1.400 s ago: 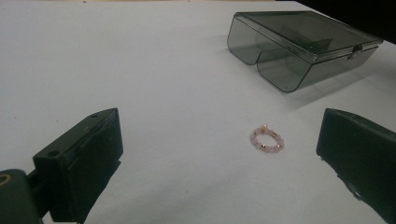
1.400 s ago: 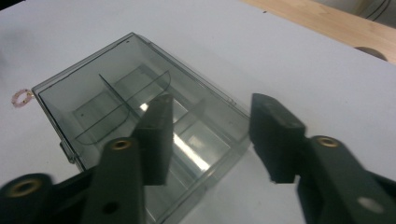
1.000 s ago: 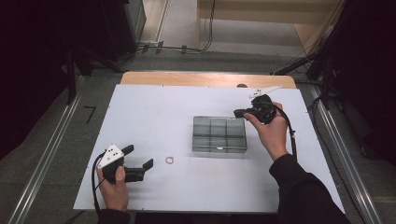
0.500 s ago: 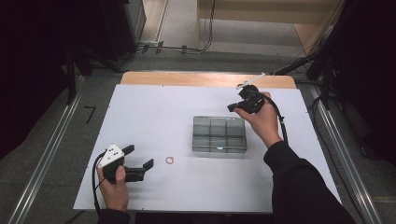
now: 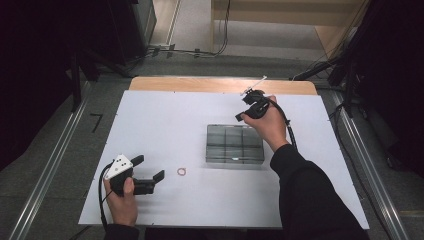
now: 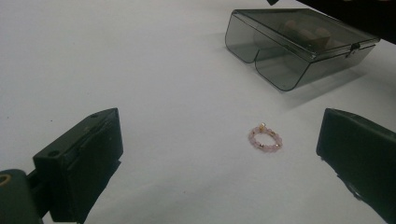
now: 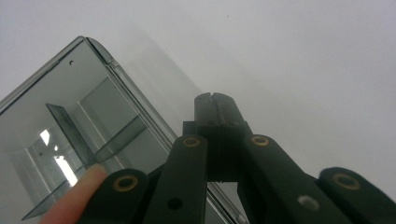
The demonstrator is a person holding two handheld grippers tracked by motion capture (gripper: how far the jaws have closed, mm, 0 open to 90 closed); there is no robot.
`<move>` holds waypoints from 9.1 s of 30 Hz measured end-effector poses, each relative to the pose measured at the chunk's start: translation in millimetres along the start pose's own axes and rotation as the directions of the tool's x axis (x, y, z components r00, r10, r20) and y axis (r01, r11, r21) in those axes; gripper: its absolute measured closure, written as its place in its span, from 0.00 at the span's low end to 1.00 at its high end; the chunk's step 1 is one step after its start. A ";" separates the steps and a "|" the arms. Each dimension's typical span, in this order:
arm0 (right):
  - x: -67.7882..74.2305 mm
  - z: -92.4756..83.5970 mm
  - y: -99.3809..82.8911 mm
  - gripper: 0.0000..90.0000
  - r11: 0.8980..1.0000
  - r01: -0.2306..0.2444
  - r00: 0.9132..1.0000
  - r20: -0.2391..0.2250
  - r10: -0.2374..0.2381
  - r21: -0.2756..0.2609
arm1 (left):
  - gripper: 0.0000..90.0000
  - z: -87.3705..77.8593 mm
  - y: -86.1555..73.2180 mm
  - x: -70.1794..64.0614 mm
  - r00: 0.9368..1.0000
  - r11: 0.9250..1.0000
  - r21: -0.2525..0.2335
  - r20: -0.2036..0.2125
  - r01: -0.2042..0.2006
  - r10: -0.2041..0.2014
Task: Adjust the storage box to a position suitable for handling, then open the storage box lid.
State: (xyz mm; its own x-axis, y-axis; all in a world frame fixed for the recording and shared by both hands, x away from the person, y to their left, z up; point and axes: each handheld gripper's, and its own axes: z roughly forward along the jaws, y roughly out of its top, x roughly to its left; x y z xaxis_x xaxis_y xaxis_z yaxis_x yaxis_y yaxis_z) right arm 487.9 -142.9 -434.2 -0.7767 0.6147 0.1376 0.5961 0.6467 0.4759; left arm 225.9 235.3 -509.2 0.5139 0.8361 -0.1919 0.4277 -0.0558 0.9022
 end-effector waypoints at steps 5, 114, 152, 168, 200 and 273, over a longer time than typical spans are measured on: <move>0.6 8.3 3.3 0.98 1.000 0.000 1.000 -0.019 0.001 0.025 | 0.01 0.6 0.0 0.0 1.000 1.000 -0.001 0.002 -0.001 0.001; 75.4 18.4 -56.8 0.98 0.997 0.028 0.995 -0.102 -0.020 0.075 | 0.01 2.3 0.4 -1.2 1.000 1.000 0.012 0.002 -0.008 0.008; 68.3 -53.4 -120.7 0.04 0.920 -0.059 0.991 -0.133 0.008 -0.386 | 0.01 3.8 0.2 -2.6 1.000 0.999 0.028 -0.005 -0.020 0.020; 74.6 -70.3 -167.4 0.00 0.873 -0.014 0.991 -0.123 -0.053 -0.487 | 0.01 4.9 0.3 -3.2 1.000 0.999 0.036 -0.010 -0.024 0.024; 86.5 -76.1 -245.3 0.00 0.796 0.024 0.995 -0.062 -0.077 -0.605 | 0.04 4.8 8.4 -19.4 0.996 0.996 0.022 0.034 -0.085 0.085; 87.4 -55.8 -256.6 0.98 0.921 0.095 0.975 -0.153 -0.164 -0.378 | 1.00 52.9 6.9 -85.4 0.902 0.954 0.219 0.420 -0.205 0.098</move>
State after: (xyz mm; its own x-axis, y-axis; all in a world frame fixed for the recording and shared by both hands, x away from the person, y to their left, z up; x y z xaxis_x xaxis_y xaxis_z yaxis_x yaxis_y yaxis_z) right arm 255.7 -280.3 -495.8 -0.8856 0.4243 0.1887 0.3978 0.4832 0.7799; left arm 224.2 134.7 -507.0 0.8175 0.5202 -0.2472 0.4654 -0.3438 0.8156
